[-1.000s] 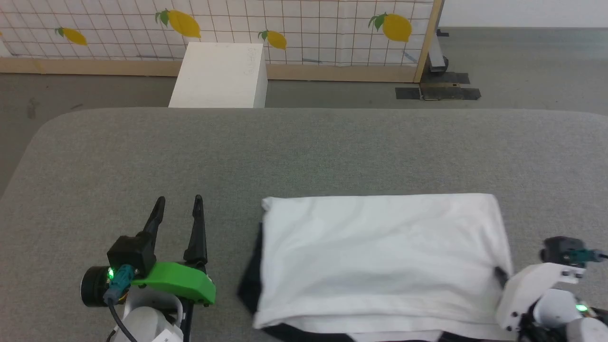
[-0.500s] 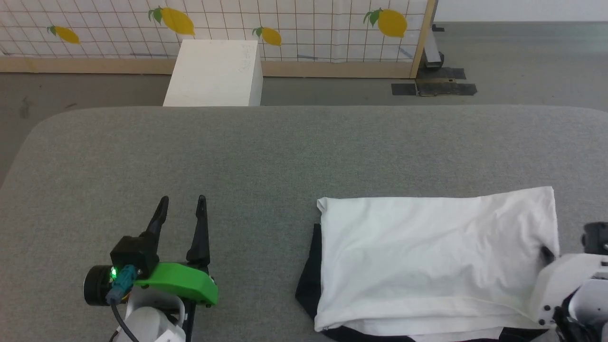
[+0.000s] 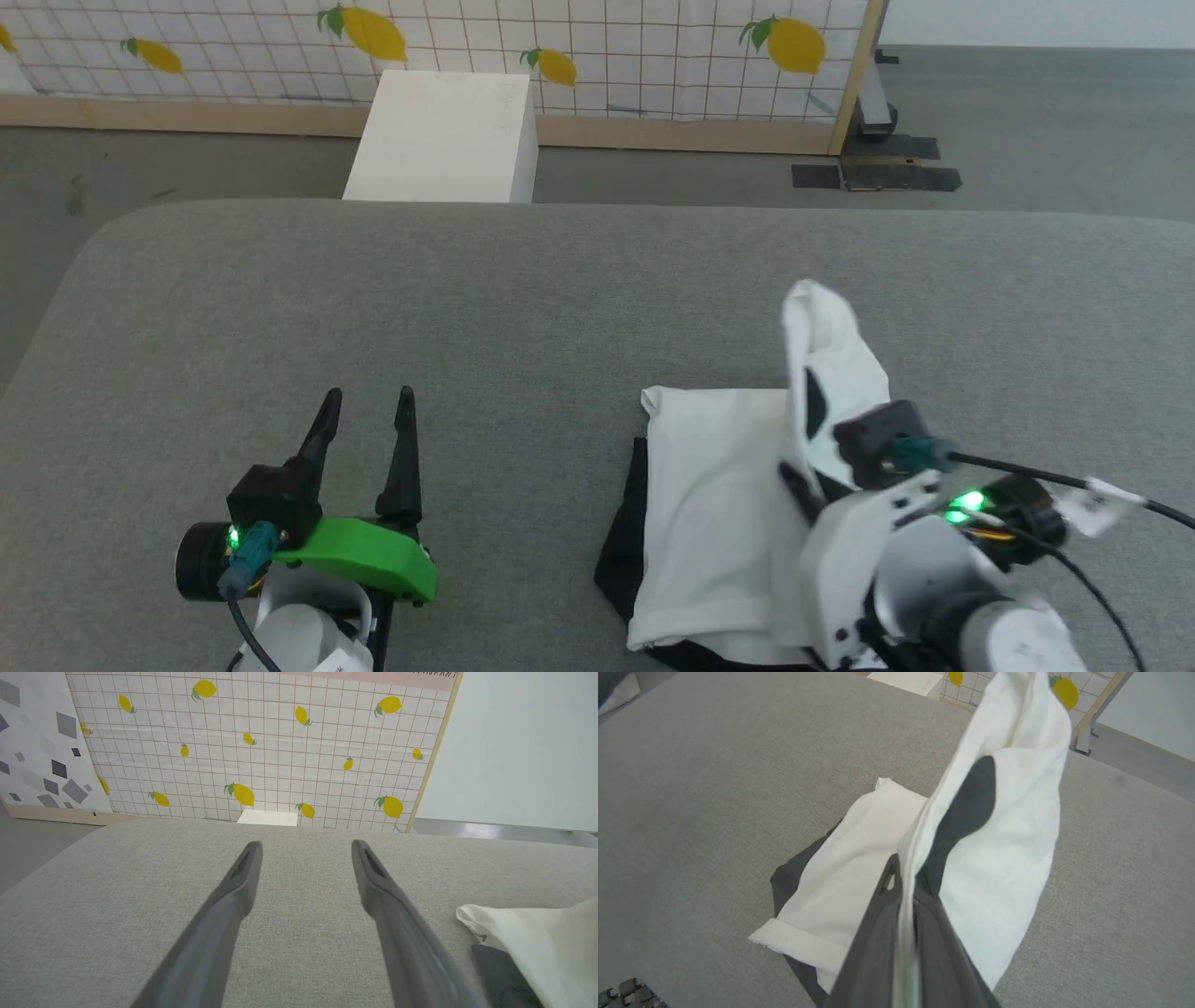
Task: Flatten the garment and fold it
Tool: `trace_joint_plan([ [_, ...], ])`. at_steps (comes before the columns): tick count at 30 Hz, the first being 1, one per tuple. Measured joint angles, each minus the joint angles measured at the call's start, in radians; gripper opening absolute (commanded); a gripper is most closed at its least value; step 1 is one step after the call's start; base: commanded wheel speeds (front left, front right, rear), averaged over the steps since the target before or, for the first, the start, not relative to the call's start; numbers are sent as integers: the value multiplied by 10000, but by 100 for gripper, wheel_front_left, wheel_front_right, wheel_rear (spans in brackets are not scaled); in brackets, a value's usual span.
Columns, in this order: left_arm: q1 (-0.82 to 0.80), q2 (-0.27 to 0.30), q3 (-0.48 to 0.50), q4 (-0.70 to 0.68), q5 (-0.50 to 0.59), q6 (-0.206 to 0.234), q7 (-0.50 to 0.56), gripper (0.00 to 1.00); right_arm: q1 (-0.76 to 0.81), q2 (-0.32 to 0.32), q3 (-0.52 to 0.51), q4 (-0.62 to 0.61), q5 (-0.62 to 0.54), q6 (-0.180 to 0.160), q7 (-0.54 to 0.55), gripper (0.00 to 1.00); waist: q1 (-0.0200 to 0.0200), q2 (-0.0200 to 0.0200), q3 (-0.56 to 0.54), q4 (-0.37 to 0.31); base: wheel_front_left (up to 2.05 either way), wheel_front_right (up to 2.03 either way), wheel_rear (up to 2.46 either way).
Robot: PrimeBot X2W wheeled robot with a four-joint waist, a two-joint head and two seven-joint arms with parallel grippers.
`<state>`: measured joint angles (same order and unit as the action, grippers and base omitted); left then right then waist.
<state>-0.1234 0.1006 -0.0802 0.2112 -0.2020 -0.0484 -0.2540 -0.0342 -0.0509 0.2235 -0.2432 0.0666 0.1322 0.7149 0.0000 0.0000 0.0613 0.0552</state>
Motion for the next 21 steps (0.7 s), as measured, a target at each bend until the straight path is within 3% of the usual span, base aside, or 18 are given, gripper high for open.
trace_joint_plan([
  [7,-19,-61,31,73,6,-132,0,100,-914,-13,1252,2173,238,0,-238,0,0,0,182,319,0,0,0],
  [14,-58,-119,127,102,48,-207,0,100,-1675,-6,1848,3981,1095,0,-811,0,0,0,440,526,0,0,0],
  [15,-75,-128,132,104,58,-209,0,100,-1748,-10,1889,4090,1185,0,-911,38,0,0,455,535,0,0,0],
  [16,-93,-136,142,113,77,-211,0,100,-1826,-8,1944,4194,1312,0,-1026,92,0,0,465,542,0,0,0],
  [17,-107,-144,150,123,79,-213,0,100,-1898,-8,1954,4280,1421,0,-1104,100,0,0,463,537,0,0,0],
  [21,-111,-186,176,188,109,-224,0,100,-1948,2,2004,4219,2167,0,-1559,100,0,0,396,477,0,0,0],
])
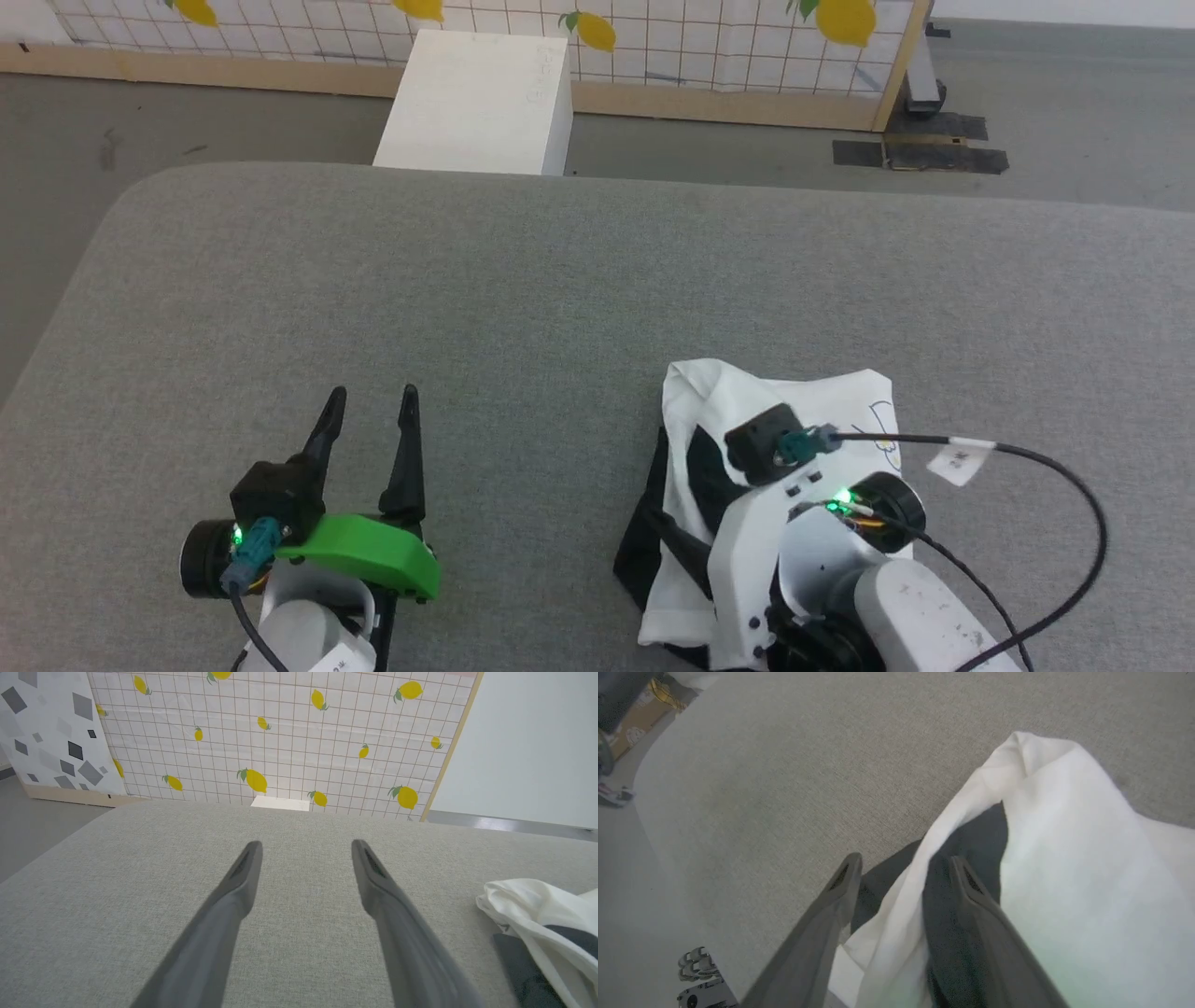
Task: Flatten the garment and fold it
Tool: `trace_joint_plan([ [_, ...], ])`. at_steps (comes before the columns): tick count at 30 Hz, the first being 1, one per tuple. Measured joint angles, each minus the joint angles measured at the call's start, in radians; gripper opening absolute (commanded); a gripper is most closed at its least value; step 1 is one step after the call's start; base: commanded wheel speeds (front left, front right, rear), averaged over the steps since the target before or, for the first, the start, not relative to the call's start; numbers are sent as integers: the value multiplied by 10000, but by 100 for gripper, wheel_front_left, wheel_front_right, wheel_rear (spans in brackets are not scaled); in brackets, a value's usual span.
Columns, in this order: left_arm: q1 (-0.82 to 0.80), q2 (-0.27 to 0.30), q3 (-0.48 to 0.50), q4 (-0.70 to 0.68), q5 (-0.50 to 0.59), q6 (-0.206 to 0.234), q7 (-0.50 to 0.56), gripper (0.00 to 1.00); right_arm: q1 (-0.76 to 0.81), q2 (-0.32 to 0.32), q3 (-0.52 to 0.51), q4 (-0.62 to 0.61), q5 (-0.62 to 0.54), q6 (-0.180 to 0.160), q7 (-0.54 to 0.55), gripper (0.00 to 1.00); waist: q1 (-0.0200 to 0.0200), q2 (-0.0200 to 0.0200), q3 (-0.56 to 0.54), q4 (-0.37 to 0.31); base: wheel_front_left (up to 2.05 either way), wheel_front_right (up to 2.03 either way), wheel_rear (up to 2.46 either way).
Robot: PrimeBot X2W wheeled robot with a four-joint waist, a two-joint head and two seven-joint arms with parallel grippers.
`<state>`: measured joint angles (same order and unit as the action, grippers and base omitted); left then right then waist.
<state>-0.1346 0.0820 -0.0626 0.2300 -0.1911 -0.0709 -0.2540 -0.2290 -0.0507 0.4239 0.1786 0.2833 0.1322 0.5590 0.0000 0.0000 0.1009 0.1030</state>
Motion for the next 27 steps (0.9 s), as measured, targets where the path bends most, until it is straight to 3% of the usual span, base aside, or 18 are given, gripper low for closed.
trace_joint_plan([
  [6,12,-75,67,50,169,-75,0,100,61,17,-763,-1613,1478,0,-1889,100,0,0,-218,-138,0,0,0],
  [13,88,-105,140,40,199,-90,0,100,1124,10,-3342,-2669,1095,0,-3825,100,0,0,-425,-403,0,0,0],
  [19,111,-127,153,35,236,-163,0,100,1890,-15,-4681,-1636,1041,-2,-3873,100,0,0,-489,-550,0,0,0],
  [27,106,-150,165,17,242,-176,0,100,1778,-4,-4479,554,1509,-2,-2800,100,0,0,-377,-498,0,0,0],
])
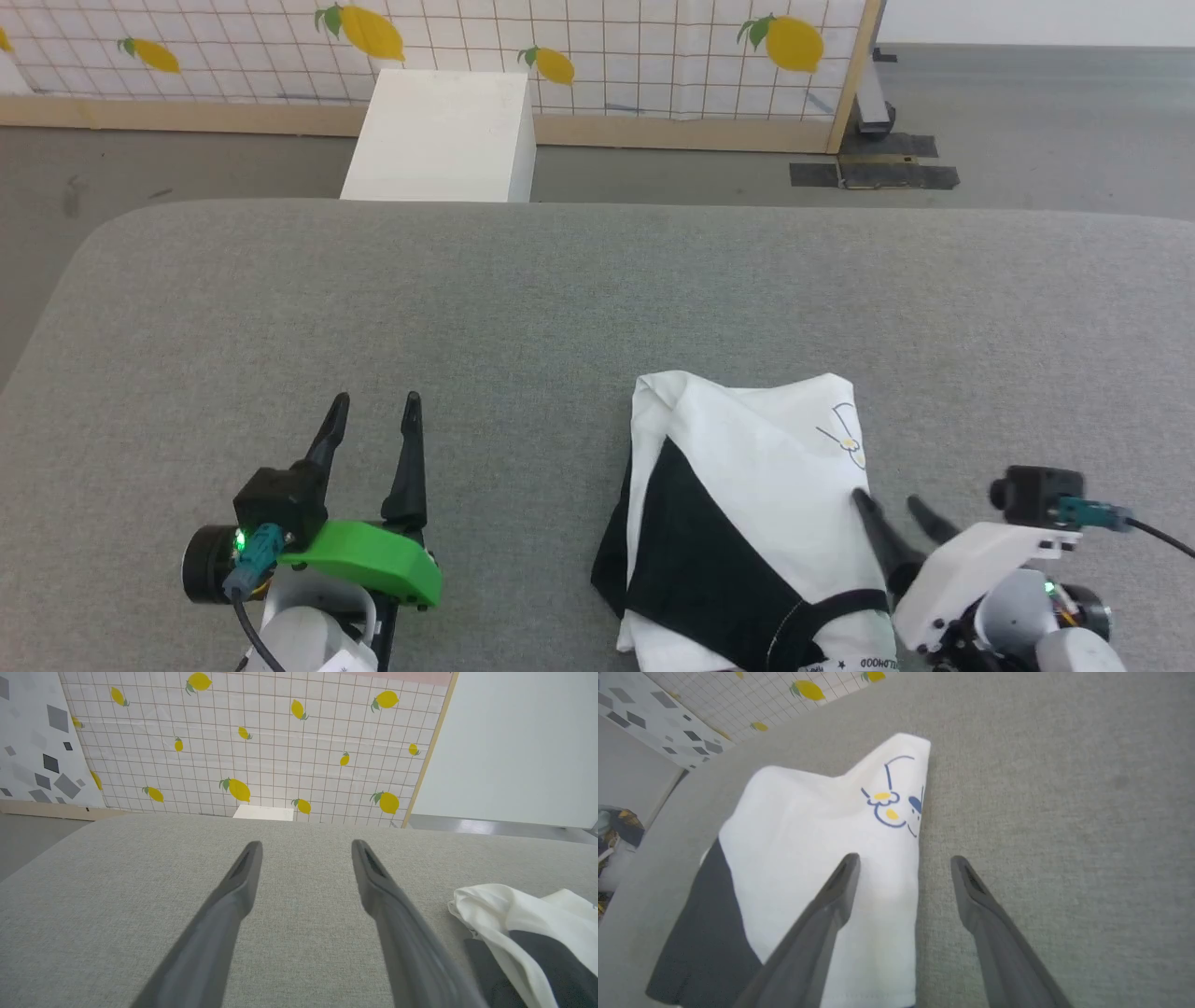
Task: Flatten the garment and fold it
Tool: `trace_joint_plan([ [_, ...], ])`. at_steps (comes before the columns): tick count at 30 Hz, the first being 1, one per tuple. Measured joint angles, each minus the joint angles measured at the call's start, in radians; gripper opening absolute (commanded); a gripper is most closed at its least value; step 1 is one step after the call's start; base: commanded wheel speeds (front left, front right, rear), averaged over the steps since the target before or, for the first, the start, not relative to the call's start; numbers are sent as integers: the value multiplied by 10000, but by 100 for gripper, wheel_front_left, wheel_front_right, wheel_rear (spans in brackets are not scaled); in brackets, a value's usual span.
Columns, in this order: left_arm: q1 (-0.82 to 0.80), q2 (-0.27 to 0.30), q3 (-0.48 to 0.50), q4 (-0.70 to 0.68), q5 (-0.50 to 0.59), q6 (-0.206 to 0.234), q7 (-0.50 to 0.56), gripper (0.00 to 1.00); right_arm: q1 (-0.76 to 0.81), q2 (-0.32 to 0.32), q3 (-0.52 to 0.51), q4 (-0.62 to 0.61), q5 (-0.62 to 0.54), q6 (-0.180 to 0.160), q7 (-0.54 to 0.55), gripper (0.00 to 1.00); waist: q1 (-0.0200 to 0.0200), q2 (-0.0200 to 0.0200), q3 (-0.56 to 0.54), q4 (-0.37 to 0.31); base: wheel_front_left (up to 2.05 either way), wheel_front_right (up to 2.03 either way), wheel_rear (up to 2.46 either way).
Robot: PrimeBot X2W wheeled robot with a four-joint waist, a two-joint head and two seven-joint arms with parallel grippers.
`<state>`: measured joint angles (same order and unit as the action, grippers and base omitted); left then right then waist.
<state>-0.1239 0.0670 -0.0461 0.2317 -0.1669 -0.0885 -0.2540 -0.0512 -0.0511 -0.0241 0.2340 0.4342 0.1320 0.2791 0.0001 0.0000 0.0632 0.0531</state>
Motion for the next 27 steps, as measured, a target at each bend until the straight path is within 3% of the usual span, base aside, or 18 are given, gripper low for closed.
trace_joint_plan([
  [8,0,-21,33,-8,2,-2,0,100,-662,-2,376,1365,-31,2,1325,100,0,0,33,172,0,0,0],
  [9,0,-23,40,-8,4,-2,0,100,-688,-4,412,1429,-73,2,1549,84,0,0,31,187,0,0,0],
  [10,0,-27,50,-8,2,-2,0,100,-720,-6,462,1455,-86,2,1791,44,0,0,26,195,0,0,0],
  [11,1,-29,59,-8,2,-6,0,100,-741,-6,512,1438,-98,2,2036,33,0,0,21,196,0,0,0],
  [12,1,-31,75,-10,4,-15,0,100,-748,-6,558,1396,-127,2,2186,7,0,0,21,190,0,0,0],
  [13,3,-36,98,-25,2,-15,0,100,-751,-6,583,1312,-199,2,2301,0,0,0,24,173,0,0,0],
  [16,12,-44,219,-113,2,-13,0,100,-775,4,685,867,-995,2,2665,0,0,0,41,60,0,0,0],
  [22,35,-61,366,-353,2,15,-2,100,-973,-94,796,-385,-3856,6,3580,0,0,0,147,-372,0,0,0],
  [27,36,-75,447,-727,19,59,0,100,-1324,-1551,970,-819,-4767,6,3850,0,0,0,317,-946,0,0,0],
])
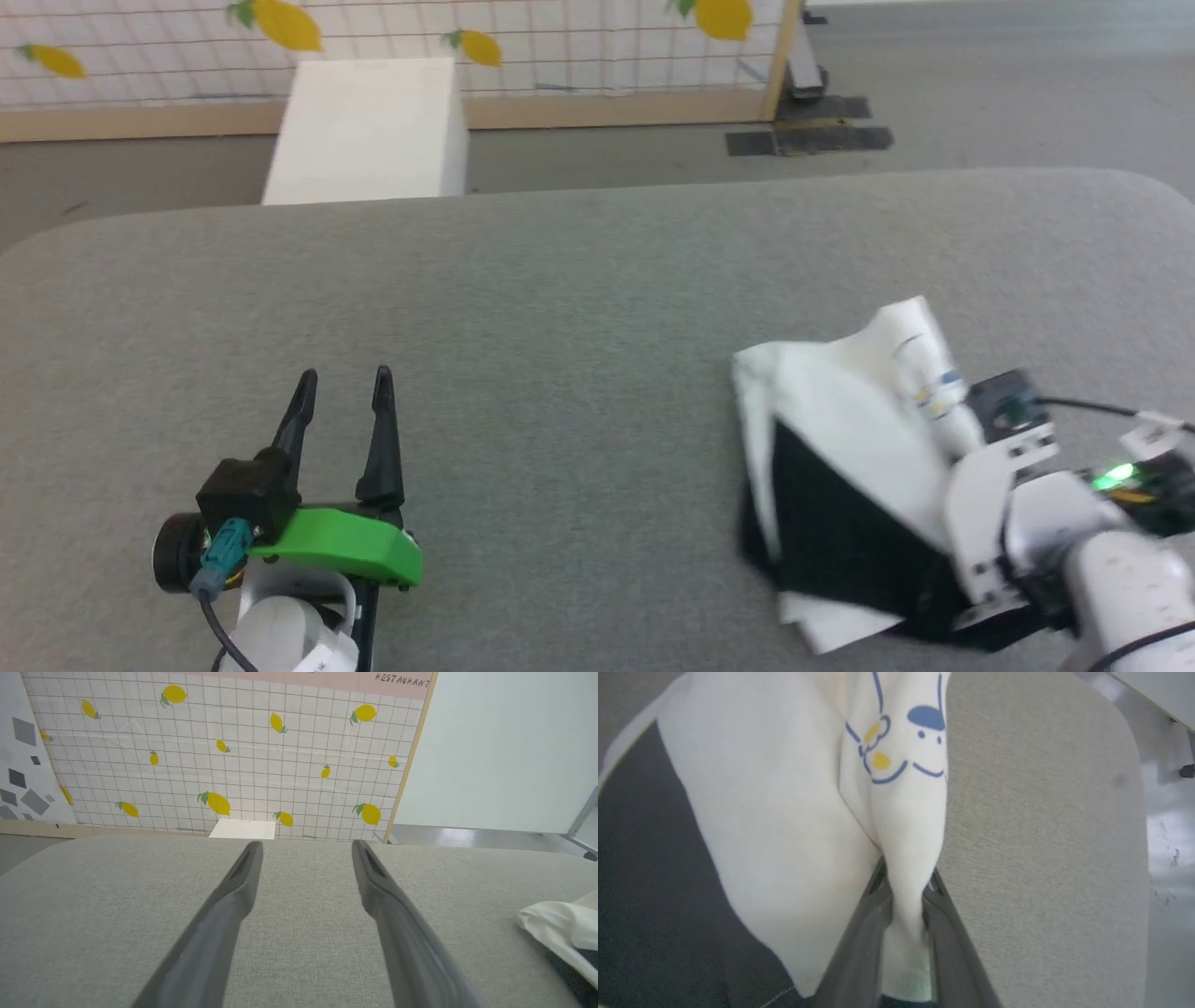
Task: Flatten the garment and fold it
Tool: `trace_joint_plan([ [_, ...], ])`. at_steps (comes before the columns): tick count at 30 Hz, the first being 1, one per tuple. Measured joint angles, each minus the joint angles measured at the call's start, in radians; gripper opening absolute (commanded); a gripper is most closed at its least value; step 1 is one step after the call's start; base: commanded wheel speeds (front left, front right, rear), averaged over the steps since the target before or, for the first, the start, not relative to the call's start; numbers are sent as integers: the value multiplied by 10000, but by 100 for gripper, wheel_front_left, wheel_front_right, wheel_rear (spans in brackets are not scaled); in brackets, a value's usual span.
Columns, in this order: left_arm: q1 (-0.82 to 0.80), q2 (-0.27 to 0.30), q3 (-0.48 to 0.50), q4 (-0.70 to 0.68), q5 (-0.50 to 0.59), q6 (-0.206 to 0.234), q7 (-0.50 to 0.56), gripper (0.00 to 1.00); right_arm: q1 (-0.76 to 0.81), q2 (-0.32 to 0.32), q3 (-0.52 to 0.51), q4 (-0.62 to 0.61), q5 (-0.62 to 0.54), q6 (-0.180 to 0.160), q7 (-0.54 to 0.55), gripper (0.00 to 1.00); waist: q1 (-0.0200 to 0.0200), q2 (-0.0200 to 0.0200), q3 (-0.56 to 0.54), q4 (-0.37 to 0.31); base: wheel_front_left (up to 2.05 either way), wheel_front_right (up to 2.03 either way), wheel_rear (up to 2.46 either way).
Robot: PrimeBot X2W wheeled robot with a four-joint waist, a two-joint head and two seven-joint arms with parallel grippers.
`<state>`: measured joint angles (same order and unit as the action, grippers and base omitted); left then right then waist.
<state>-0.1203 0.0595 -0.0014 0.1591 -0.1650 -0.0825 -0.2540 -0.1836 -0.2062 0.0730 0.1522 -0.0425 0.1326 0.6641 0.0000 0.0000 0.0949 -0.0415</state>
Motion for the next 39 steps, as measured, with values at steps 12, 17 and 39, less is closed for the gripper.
trace_joint_plan([
  [12,-424,48,-42,-635,291,-13,-29,100,-2121,-2031,-493,1639,-1083,0,-867,0,0,0,798,-1690,0,0,0],
  [17,-895,203,-121,-823,437,-46,-33,100,-2993,-2215,-1336,2359,-1496,0,-1469,0,0,0,1534,-2109,0,0,0],
  [39,-1247,604,-366,-416,546,-48,-27,100,-4678,-1900,-4510,4982,-2650,0,-3829,100,1,0,2921,-1606,0,0,0],
])
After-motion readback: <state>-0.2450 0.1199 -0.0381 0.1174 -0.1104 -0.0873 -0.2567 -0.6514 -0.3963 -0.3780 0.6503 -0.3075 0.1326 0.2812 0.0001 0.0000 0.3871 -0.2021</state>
